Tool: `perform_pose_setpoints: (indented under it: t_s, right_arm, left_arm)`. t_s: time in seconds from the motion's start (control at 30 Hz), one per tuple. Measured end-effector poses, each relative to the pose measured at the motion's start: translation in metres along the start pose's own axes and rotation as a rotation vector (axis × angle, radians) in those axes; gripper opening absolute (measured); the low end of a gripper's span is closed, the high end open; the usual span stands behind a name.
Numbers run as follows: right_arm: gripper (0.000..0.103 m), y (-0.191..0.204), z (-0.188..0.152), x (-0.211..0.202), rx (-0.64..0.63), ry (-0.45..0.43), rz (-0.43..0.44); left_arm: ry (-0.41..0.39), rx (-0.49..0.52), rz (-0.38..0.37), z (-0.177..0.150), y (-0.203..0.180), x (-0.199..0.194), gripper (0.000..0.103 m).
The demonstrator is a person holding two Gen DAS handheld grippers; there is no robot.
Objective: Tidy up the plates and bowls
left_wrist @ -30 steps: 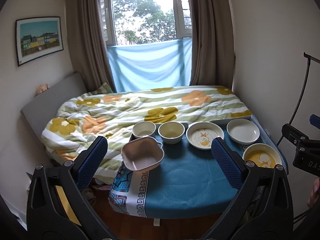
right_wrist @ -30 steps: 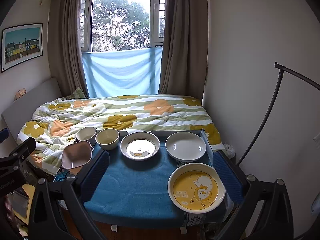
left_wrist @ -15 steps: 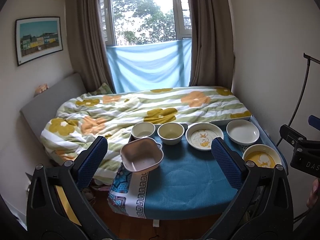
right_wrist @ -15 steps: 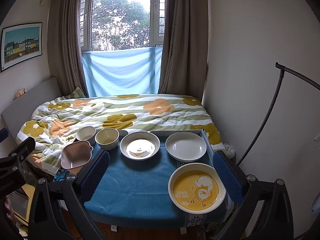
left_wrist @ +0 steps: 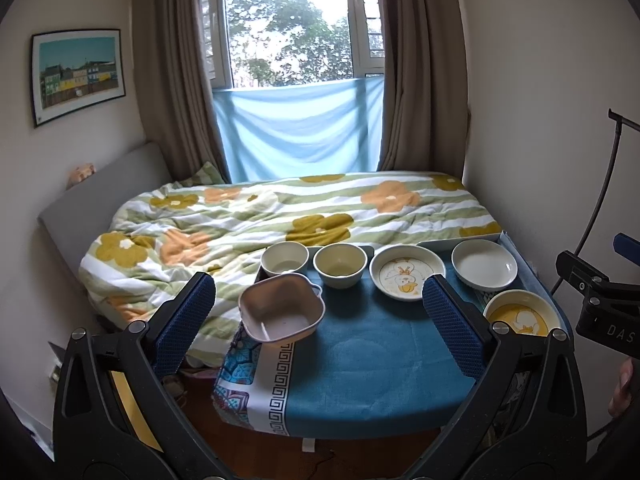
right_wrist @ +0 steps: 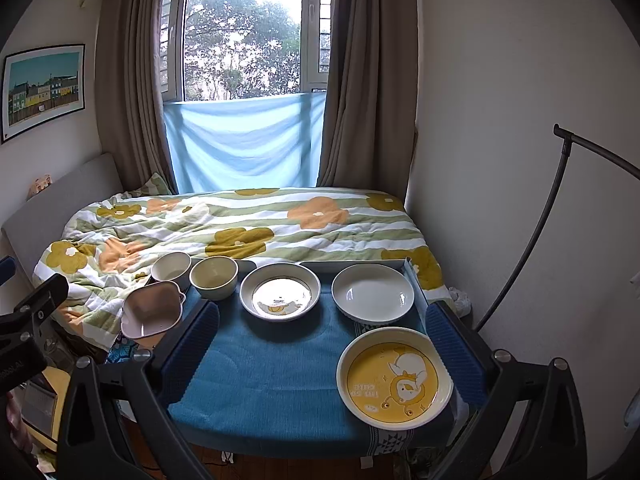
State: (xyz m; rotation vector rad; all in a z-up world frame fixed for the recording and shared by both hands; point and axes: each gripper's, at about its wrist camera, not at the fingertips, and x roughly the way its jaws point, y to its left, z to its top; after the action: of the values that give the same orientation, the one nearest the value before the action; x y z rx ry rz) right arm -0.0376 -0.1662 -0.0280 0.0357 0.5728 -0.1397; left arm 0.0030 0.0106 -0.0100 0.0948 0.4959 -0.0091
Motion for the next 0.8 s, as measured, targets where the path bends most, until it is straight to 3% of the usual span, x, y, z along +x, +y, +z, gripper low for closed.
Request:
perform_pose_setpoints:
  t_s: [0.8]
  right_arm:
    - [0.103,0.007,-0.0031,0.0011,-0.003,0.006,0.006]
  left_arm:
    - [0.013,-0.002,0.002,-0.0002,-0.0031,0.001,0.103]
